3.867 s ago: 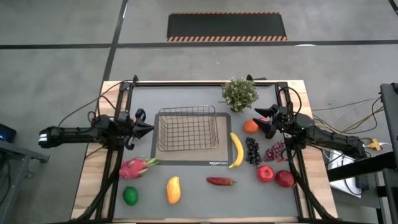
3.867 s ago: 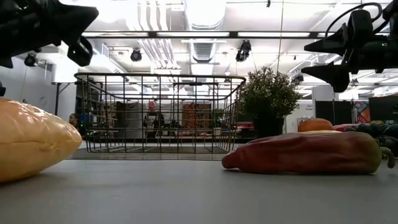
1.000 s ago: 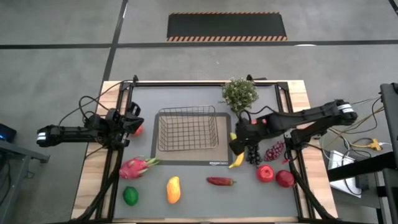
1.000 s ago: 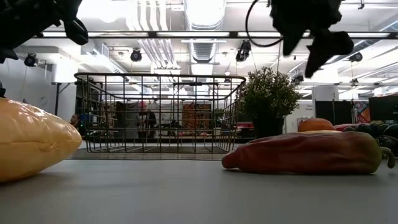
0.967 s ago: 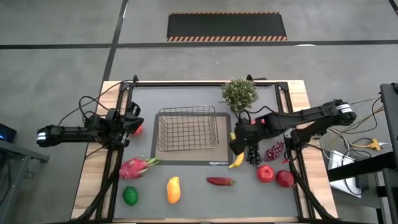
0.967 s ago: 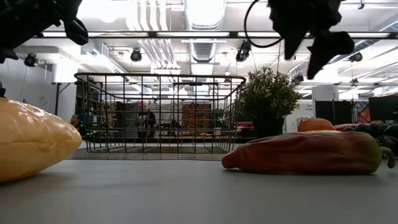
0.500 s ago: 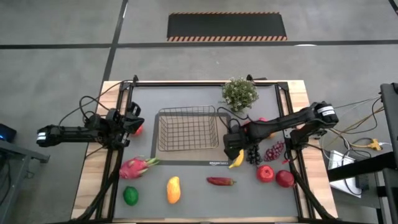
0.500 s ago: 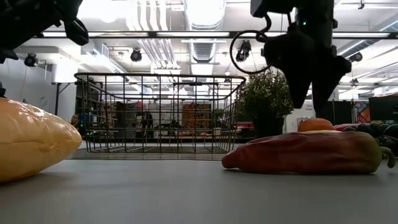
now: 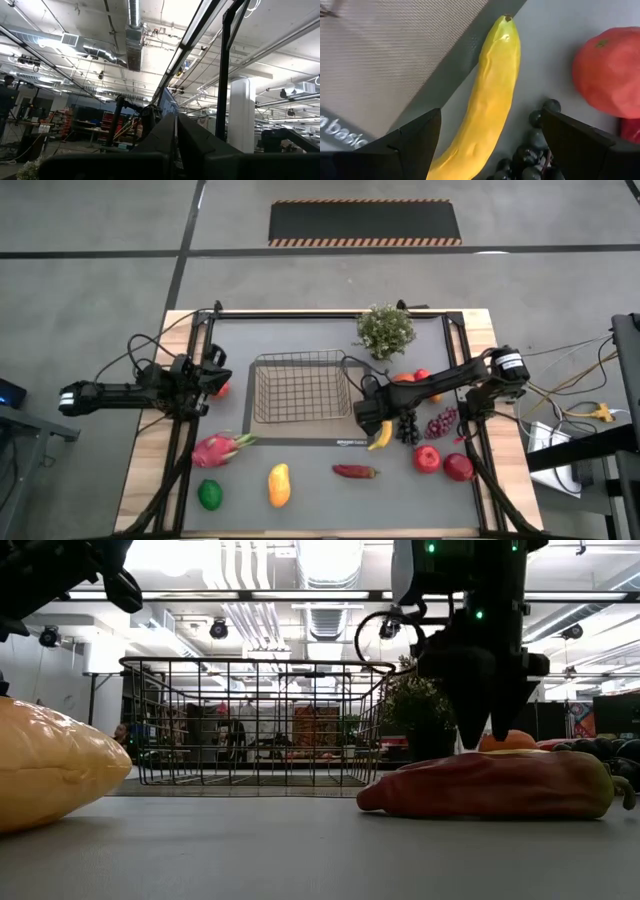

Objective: Build produce basket
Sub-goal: Put the banana into the wire basket

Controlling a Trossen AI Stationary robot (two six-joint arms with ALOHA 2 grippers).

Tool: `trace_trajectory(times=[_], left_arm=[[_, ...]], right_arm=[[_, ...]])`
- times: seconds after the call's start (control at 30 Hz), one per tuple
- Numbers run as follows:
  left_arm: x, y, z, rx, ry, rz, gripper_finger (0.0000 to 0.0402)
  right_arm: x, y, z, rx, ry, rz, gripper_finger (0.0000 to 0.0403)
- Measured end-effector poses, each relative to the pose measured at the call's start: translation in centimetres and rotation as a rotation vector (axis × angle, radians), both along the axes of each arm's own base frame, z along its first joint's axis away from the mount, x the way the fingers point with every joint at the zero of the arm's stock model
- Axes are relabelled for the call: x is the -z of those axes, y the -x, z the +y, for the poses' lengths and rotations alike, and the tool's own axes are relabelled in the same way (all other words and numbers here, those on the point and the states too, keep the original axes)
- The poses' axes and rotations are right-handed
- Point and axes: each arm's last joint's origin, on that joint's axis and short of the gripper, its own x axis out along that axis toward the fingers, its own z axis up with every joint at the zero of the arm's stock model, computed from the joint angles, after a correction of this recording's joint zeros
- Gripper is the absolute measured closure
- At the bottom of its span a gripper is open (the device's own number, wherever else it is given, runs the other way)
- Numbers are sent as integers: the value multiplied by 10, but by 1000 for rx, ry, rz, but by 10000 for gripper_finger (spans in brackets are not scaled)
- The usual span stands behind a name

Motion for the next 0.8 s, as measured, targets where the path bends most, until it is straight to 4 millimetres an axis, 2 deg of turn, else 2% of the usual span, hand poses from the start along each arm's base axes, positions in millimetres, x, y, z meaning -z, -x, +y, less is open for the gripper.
trace_trajectory(times=[0.3,0.4,0.53,0.8], left_arm=[[0,0,0,1,1,1,398],[0,0,0,2,1,-1,398],[0,0,0,2,1,-3,398],[-1,1,0,2,2,-7,398]], right_arm=[[21,12,-2,18,4,10,77],[26,15,-2,24,3,8,89],[31,17,-3,24,-3,-1,138],[32,16,-2,34,-25,-10,271]])
